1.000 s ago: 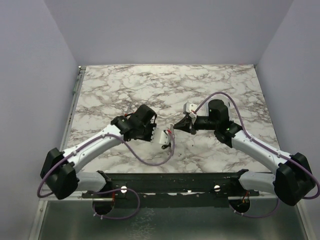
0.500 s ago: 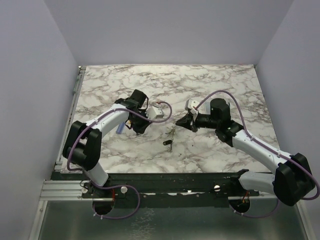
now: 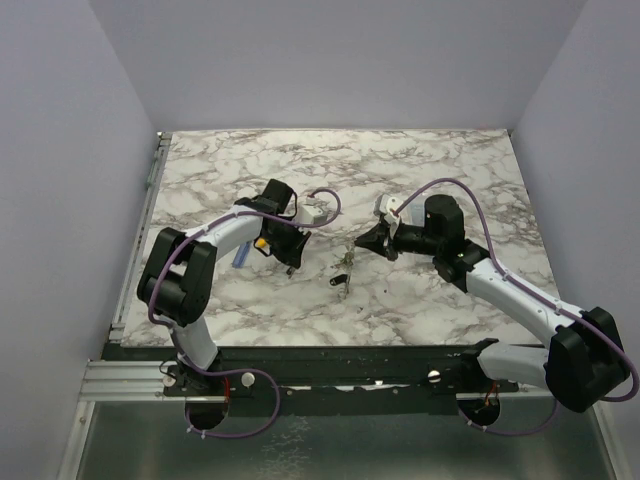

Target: Remove the keys from the keyring

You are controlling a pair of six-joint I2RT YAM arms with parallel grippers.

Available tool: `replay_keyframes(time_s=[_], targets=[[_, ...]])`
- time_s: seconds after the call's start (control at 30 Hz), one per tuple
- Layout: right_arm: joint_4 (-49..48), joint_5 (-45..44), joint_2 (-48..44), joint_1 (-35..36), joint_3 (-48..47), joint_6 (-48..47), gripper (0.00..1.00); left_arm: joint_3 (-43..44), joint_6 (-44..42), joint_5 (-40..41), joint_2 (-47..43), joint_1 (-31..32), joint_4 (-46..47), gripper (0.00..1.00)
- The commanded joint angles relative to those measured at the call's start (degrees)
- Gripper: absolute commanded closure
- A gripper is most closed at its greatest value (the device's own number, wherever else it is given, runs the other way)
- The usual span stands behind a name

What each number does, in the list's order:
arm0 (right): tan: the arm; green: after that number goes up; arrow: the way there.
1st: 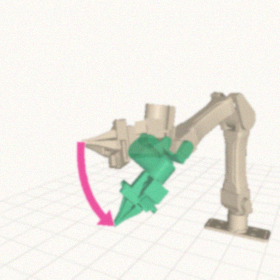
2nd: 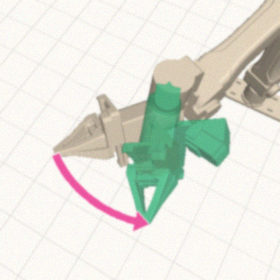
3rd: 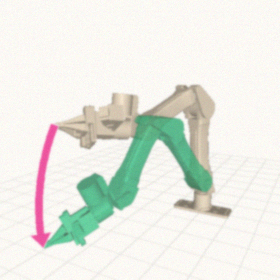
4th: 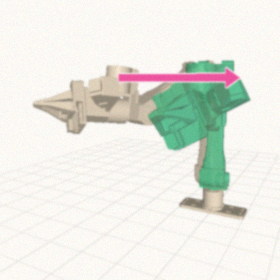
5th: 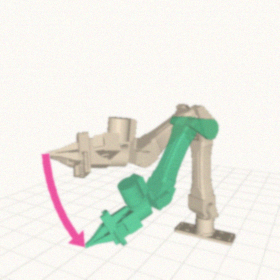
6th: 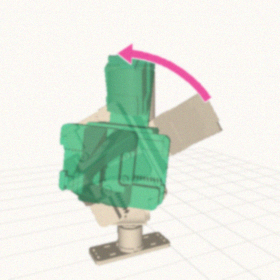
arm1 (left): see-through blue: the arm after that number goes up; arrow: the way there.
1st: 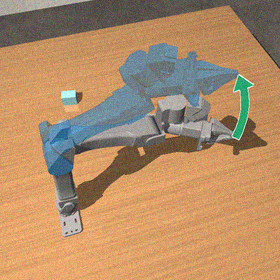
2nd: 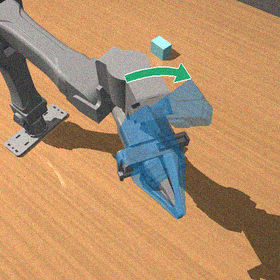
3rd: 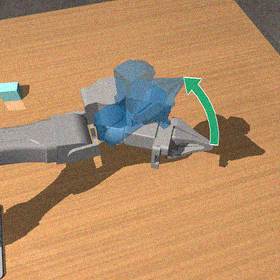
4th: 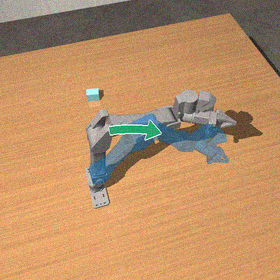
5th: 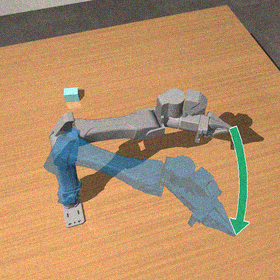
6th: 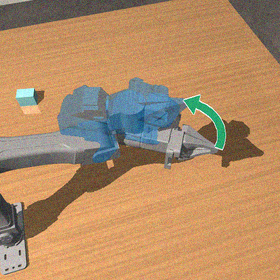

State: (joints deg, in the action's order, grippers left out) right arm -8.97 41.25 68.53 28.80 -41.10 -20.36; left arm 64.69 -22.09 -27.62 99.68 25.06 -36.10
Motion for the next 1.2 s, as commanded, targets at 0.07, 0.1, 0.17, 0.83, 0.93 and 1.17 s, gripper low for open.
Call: replay_keyframes(time_s=[0.07, 0.1, 0.17, 0.83, 0.93, 1.17], targets=[[-1.8, -0.5, -0.7, -0.4, 0.2, 1.0, 1.00, -0.9, 3.2, -1.5, 3.6, -1.1, 1.9, 0.91], [-1.9, -0.5, -0.6, -0.4, 0.2, 1.0, 1.00, -0.8, 3.4, -1.2, 3.8, -1.2, 1.9, 0.86], [-1.9, -0.5, -0.5, -0.5, 0.1, 1.5, 0.99, -0.7, 3.6, -0.8, 3.8, -1.4, 1.9, 0.79], [-12.1, -9.8, 4.6, -1.0, 1.5, 24.5, 0.99, -12.0, 16.4, -7.6, -28.8, 0.6, 17.6, 0.25], [-13.5, -11.8, 4.2, -0.9, 2.1, 28.9, 1.00, -15.6, 21.3, -1.4, -32.8, 6.5, 24.6, 0.25], [-13.1, -15.2, 4.2, -0.9, 2.0, 31.9, 0.99, -22.7, 29.2, 9.7, -35.4, 19.8, 34.0, 0.23]])
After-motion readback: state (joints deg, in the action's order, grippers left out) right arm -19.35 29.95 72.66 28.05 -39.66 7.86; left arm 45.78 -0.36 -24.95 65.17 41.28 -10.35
